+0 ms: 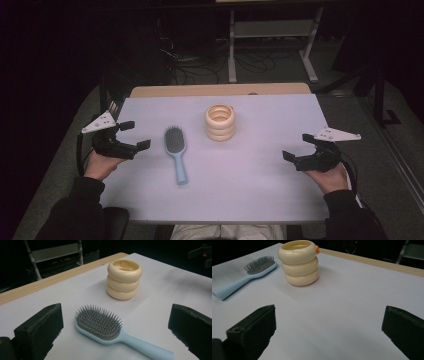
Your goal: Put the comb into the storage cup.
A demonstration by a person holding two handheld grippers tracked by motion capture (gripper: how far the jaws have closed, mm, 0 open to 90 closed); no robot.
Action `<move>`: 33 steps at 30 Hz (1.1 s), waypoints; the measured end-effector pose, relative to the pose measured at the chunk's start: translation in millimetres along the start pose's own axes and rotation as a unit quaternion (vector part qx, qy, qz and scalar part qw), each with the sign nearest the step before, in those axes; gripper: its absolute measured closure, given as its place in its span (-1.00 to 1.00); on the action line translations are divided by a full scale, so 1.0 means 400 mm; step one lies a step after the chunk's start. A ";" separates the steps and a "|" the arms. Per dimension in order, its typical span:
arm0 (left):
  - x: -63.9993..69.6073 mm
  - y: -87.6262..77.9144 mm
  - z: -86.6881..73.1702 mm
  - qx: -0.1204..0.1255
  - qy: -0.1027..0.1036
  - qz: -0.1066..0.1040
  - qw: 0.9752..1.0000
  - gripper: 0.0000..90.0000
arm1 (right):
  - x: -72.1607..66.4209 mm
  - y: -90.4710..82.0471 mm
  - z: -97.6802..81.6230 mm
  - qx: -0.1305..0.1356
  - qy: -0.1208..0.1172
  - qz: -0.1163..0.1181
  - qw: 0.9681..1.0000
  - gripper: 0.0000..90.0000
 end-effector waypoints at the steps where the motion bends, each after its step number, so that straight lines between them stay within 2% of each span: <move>1: 0.005 0.006 0.006 -0.004 0.002 -0.005 1.000 -1.00 | 0.000 0.000 0.000 0.000 0.000 0.000 1.000 -1.00; 12: 0.037 0.060 0.038 -0.034 0.018 -0.034 0.999 -1.00 | 0.003 0.005 -0.008 -0.009 0.003 -0.001 1.000 -1.00; 14: 0.060 0.077 0.045 -0.043 0.027 -0.050 0.997 -1.00 | 0.002 0.005 -0.008 -0.009 0.002 -0.001 1.000 -1.00; 15: 0.060 0.077 0.045 -0.043 0.027 -0.050 0.997 -1.00 | 0.002 0.005 -0.008 -0.009 0.002 0.000 1.000 -1.00; 19: 0.096 0.106 0.043 -0.059 0.040 -0.072 0.995 -1.00 | 0.001 0.005 -0.008 -0.009 0.000 0.001 1.000 -1.00; 27: 0.115 0.143 0.034 -0.077 0.049 -0.082 0.992 -1.00 | -0.001 0.006 -0.007 -0.009 -0.001 0.002 1.000 -1.00; 28: 0.119 0.152 0.027 -0.086 0.051 -0.084 0.991 -1.00 | -0.001 0.007 -0.008 -0.010 -0.002 0.002 1.000 -1.00; 33: 0.129 0.165 0.017 -0.100 0.059 -0.087 0.989 -1.00 | -0.003 0.008 -0.008 -0.011 -0.002 0.003 1.000 -1.00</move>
Point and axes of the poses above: each handheld gripper's, and its own axes: y roughly forward along the jaws, z roughly out of its top, x roughly to its right, the point moved 8 cm from there along y, roughly forward along the jaws, and after that the axes turned 6 degrees about z, right-handed, at the moved point
